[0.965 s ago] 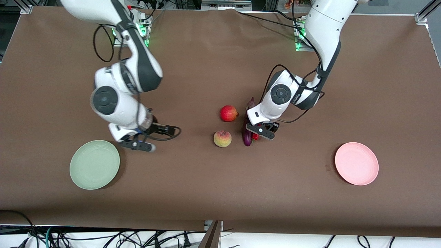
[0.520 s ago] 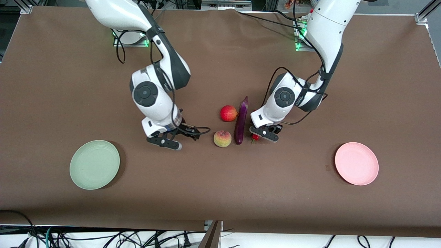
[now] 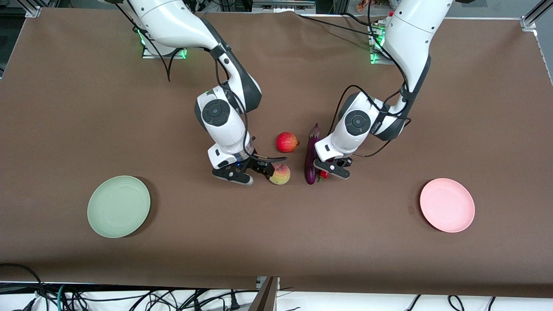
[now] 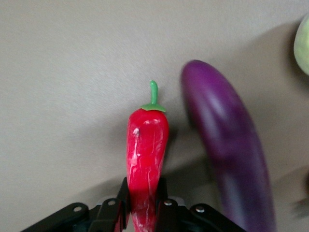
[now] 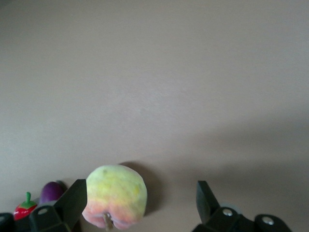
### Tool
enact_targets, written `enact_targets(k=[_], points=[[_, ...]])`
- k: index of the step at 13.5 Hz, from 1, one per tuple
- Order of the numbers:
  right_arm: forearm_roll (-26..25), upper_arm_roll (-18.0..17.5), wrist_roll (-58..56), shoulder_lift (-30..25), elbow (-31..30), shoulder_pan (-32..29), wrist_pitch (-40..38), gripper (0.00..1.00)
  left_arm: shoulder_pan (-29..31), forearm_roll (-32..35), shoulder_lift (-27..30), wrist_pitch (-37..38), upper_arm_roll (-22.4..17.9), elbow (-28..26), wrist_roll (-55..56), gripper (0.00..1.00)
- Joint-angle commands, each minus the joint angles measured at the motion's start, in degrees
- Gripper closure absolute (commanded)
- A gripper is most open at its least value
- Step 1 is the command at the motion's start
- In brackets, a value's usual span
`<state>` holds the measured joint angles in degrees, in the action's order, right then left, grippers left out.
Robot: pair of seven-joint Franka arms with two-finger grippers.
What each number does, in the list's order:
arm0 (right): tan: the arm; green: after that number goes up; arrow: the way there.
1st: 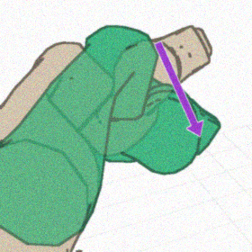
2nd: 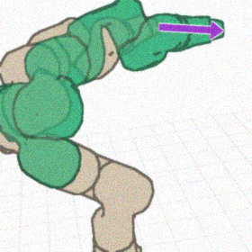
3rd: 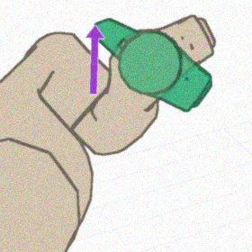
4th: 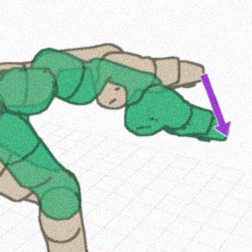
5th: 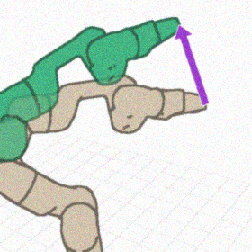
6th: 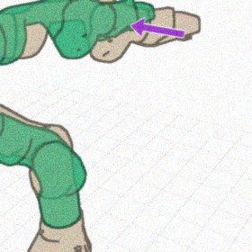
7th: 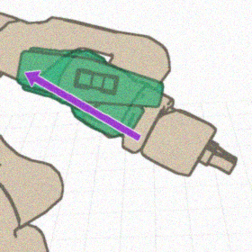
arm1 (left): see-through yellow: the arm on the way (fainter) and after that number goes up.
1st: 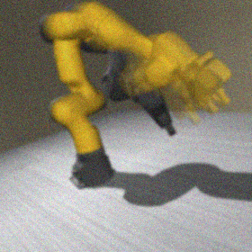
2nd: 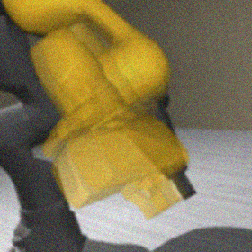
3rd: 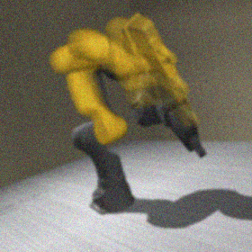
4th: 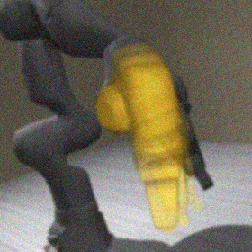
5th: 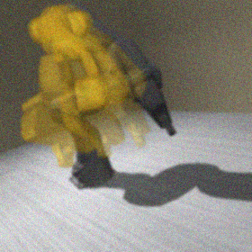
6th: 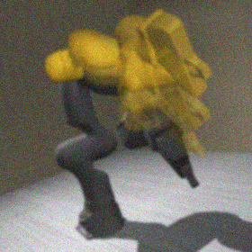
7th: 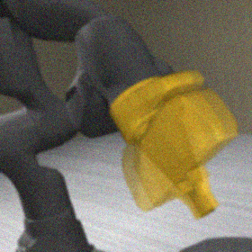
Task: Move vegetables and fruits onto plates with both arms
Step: 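Grasp the chili with the left gripper while the right gripper grasps the peach, then lift the peach with the right gripper while the left gripper places the chili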
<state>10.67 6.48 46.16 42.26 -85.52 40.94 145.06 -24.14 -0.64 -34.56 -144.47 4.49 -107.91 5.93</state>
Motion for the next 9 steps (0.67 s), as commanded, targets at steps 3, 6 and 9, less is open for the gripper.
enact_targets(k=[3, 6, 9], points=[[0.4, 0.6, 2.4, 3.7, 0.5, 3.3, 5.3, 0.00, 7.8, 1.1, 9.3, 15.9, -0.6, 3.6, -1.2, 0.95], [0.2, 0.6, 4.6, 7.5, 4.3, 5.0, 6.0, 0.00, 14.4, 4.9, 9.4, 22.3, -1.5, 10.1, -3.3, 0.94], [0.0, 0.7, 4.6, 8.3, 5.0, 5.3, 6.0, 0.00, 22.2, 11.5, 7.2, 22.4, -1.8, 13.8, -8.5, 0.94]])
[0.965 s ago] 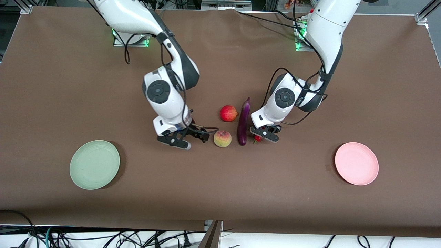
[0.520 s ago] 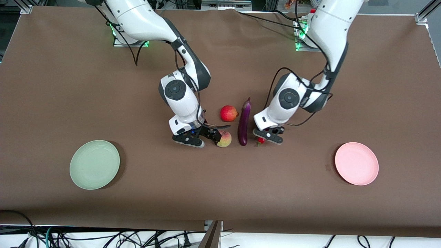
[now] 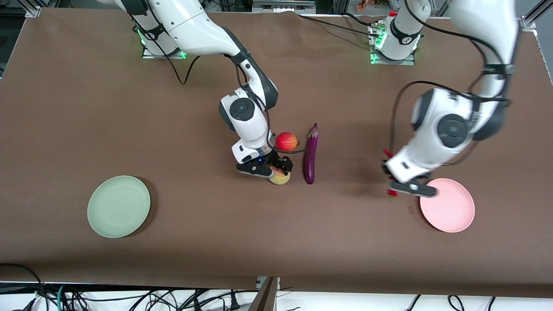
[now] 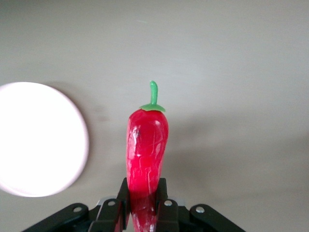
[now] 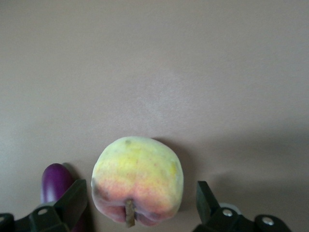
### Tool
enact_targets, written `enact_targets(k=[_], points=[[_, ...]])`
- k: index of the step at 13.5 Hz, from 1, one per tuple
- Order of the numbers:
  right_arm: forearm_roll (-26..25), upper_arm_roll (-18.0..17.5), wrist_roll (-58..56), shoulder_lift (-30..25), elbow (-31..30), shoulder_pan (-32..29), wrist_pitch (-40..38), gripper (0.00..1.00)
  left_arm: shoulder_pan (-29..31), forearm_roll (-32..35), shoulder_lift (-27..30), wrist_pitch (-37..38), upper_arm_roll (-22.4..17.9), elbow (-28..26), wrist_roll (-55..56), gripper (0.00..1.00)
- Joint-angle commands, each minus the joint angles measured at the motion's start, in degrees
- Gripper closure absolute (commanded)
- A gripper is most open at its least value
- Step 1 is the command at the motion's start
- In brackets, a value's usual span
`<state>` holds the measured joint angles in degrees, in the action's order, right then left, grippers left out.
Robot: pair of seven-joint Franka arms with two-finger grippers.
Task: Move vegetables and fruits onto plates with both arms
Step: 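Lift the peach with the right gripper while the left gripper places the chili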
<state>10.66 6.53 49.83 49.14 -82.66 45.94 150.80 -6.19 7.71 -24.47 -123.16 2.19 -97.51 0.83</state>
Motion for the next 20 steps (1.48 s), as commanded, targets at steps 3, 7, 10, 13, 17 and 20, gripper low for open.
enact_targets(k=[3, 7, 10, 13, 17, 20], points=[[-0.2, 0.7, 0.9, 1.5, 2.2, 0.3, 0.4, 0.00, 12.5, 4.1, -9.7, 0.6, 0.5, 11.1, -11.1, 0.93], [-0.4, 0.9, 0.6, 2.6, 2.3, 0.3, 3.1, 0.00, 16.9, 3.1, -17.2, -0.1, 0.6, 18.0, -11.7, 0.90], [-0.4, 0.9, 0.6, 3.0, 2.3, 0.4, 3.7, 0.00, 17.6, 3.2, -19.8, -3.2, 0.6, 17.8, -12.0, 0.87], [-0.4, 0.9, 0.4, 3.2, 2.4, 0.4, 3.8, 0.20, 18.5, 3.2, -22.4, -6.9, 0.6, 17.8, -12.5, 0.80], [-0.4, 0.9, -1.7, 3.2, 2.4, 0.2, 4.3, 0.71, 18.5, 3.4, -22.5, -7.5, 0.6, 17.5, -12.7, 0.00], [-0.3, 1.0, -2.8, 2.2, 2.4, -0.7, 3.5, 0.73, 18.7, 3.4, -21.8, -7.1, 0.7, 17.6, -12.6, 0.00]])
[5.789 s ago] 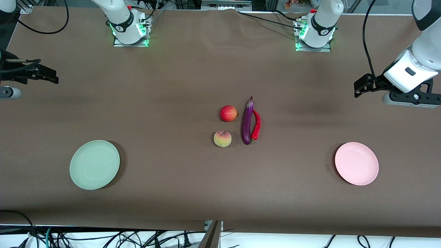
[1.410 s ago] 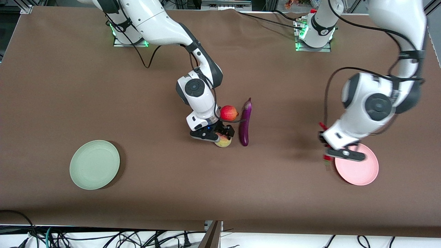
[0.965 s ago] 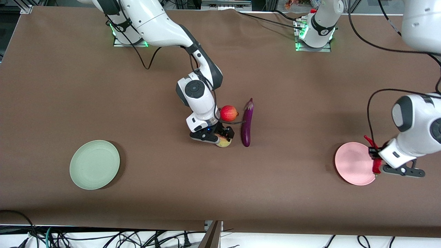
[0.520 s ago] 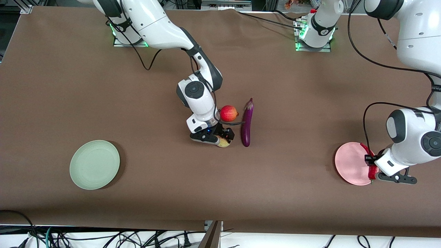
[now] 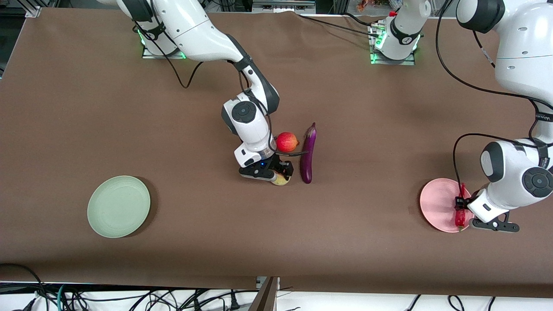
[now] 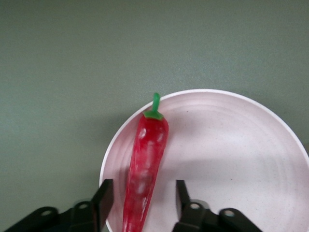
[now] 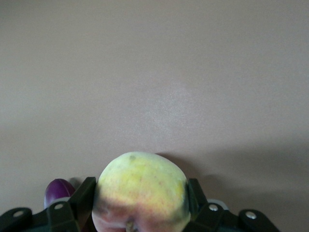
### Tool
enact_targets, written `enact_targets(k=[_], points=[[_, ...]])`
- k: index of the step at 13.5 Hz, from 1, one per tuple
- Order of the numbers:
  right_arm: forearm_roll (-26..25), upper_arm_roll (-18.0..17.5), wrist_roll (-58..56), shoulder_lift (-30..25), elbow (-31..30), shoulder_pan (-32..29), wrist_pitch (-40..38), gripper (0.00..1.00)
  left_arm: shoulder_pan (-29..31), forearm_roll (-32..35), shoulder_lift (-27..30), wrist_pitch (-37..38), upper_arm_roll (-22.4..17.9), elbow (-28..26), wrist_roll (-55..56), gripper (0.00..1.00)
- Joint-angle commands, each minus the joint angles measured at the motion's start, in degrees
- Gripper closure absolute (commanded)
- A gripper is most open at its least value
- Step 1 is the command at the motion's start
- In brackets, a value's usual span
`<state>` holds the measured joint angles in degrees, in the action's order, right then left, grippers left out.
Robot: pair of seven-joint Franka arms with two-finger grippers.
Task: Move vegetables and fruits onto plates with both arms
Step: 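Carry the peach with the right gripper while the left gripper reaches the eggplant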
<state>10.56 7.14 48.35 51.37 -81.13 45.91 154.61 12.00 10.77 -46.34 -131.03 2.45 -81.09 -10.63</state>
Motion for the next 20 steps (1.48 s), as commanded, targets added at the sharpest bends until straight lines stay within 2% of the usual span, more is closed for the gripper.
enact_targets(k=[1, 3, 5, 7, 10, 12, 15, 17, 20], points=[[-0.2, 0.5, -2.0, -1.3, 0.9, -1.5, -2.6, 0.73, 0.6, 0.3, 0.9, 1.6, 0.9, 1.1, -1.2, 0.00], [0.0, 0.8, -8.5, -5.5, 1.8, -3.9, -13.1, 0.73, 0.0, 0.2, 4.2, 8.6, 2.1, 1.5, -1.1, 0.00], [0.4, 0.4, -19.3, -9.2, 3.8, -9.7, -26.1, 0.74, 0.0, 0.2, 7.9, 14.8, 5.9, 1.5, -0.4, 0.00], [0.5, 0.5, -31.6, -11.7, 3.6, -14.8, -35.0, 0.74, 0.0, 0.0, 9.8, 21.4, 10.6, 1.5, 0.8, 0.00], [0.5, 3.2, -49.0, -12.8, 3.4, -22.8, -42.9, 0.74, 0.0, -0.1, 10.7, 26.8, 19.4, 0.8, 5.4, 0.00], [0.5, 4.5, -59.4, -12.6, 3.2, -27.8, -43.8, 0.74, -0.7, -0.2, 10.1, 26.6, 24.8, -0.7, 5.6, 0.00], [0.5, 4.5, -70.8, -11.8, 2.9, -34.6, -43.3, 0.74, -0.3, -0.3, 13.4, 19.7, 32.8, -11.0, 8.2, 0.00], [0.5, 4.5, -75.7, -10.4, 2.8, -38.3, -41.9, 0.74, -1.2, -0.1, 16.4, 11.6, 36.6, -19.4, 17.8, 0.00], [0.6, 4.5, -80.0, -8.0, 2.8, -40.9, -36.7, 0.74, -3.6, 1.2, 16.5, -4.9, 37.5, -29.6, 22.4, 0.00]])
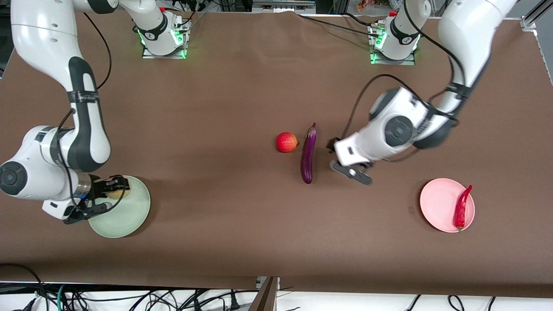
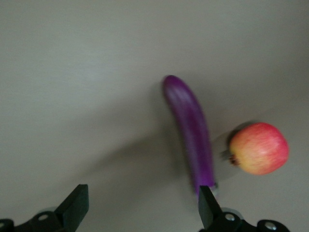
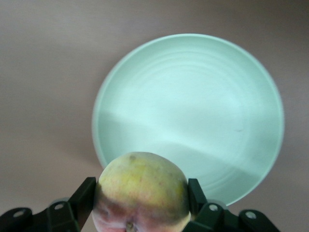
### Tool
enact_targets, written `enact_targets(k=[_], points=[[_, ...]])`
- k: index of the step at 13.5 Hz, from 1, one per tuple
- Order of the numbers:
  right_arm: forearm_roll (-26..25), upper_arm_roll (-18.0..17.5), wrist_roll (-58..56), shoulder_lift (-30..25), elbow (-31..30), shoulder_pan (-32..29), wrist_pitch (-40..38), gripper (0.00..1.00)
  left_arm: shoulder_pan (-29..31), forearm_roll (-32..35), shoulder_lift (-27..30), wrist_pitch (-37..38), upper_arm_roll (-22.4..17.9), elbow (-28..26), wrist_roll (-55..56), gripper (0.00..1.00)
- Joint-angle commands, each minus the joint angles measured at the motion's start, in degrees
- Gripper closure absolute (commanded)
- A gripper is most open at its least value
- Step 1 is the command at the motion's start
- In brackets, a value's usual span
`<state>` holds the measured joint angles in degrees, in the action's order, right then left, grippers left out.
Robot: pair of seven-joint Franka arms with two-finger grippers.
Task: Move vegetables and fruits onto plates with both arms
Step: 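Carry the peach with the right gripper while the left gripper reaches the eggplant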
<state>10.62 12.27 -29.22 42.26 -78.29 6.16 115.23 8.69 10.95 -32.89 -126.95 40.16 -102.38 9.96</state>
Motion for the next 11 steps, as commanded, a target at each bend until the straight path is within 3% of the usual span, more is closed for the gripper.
enact_targets(k=[1, 4, 6, 8, 9, 10, 11], points=[[0.5, -0.7, -2.4, 1.8, 0.0, -1.4, 4.3, 0.74, -1.2, 1.1, 3.0, -13.4, -0.3, -10.6, 2.0, 0.00], [1.2, -0.8, -3.0, 3.2, 0.0, -2.5, 6.2, 0.73, -1.7, 9.0, 3.1, -20.2, -0.3, -16.1, 2.4, 0.00], [4.3, -0.9, -5.7, 4.0, -0.1, -3.1, 7.4, 0.70, -0.9, 12.9, 2.7, -28.9, -0.3, -21.9, 2.4, 0.00], [6.3, -0.9, -6.1, 4.5, -0.2, -3.2, 7.6, 0.49, -1.6, 13.6, 1.8, -30.9, -0.3, -22.7, 3.0, 0.00], [6.3, -0.9, -5.5, 4.5, -0.2, -3.2, 7.6, 0.15, -2.3, 13.6, 1.6, -31.0, -0.4, -22.5, 3.0, 0.00], [6.3, -0.9, -5.7, 4.5, -0.1, -3.2, 7.6, 0.00, -3.4, 13.6, 1.6, -31.1, -0.5, -22.6, 3.0, 0.00], [6.3, -1.0, -5.9, 4.2, 0.0, -3.2, 7.4, 0.00, -3.8, 13.6, 1.6, -31.1, -0.6, -22.6, 3.0, 0.00]])
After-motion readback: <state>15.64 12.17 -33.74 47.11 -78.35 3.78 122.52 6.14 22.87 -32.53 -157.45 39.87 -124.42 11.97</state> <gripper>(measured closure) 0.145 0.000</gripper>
